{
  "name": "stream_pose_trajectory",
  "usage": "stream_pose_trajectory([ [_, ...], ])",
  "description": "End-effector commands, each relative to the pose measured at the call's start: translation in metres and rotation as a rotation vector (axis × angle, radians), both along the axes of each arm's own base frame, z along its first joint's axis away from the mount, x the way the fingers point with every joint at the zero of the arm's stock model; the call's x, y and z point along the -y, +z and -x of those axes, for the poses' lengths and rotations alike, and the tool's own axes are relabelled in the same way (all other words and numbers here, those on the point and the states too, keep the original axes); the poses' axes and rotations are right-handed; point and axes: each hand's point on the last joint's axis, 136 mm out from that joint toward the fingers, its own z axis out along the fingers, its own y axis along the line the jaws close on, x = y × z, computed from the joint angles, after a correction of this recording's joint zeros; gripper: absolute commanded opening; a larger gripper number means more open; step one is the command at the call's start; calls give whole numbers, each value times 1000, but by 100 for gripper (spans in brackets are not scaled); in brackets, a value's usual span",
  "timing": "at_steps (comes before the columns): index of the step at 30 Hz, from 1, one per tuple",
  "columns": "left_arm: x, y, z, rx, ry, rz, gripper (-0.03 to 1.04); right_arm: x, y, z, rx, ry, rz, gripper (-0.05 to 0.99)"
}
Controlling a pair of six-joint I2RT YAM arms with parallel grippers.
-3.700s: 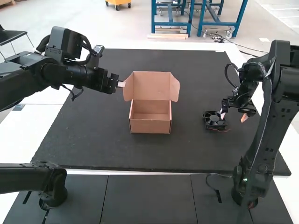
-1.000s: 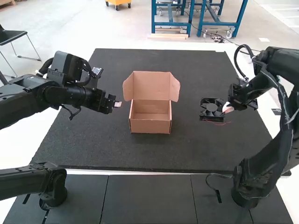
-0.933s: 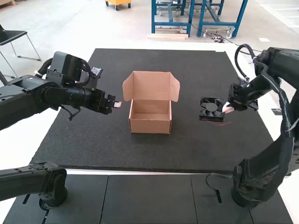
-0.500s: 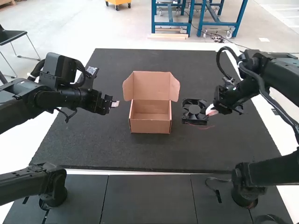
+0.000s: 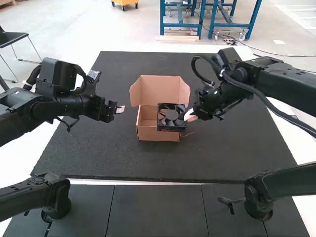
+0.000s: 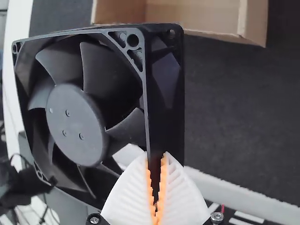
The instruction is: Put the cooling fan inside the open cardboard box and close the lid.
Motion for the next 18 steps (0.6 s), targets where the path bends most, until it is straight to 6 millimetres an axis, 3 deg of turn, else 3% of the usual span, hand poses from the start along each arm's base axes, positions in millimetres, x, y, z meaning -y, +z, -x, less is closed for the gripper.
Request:
stream_pose_trajectory([
  [1, -3, 11, -2, 44, 9, 1, 97, -10, 4, 4, -21, -5, -26, -2],
  [9, -3, 19, -3, 72, 9, 13, 97, -24, -4, -6, -44, 17, -10, -2],
  [18, -1, 22, -5, 93, 6, 22, 97, -45, -6, -35, -23, 51, 24, -2],
])
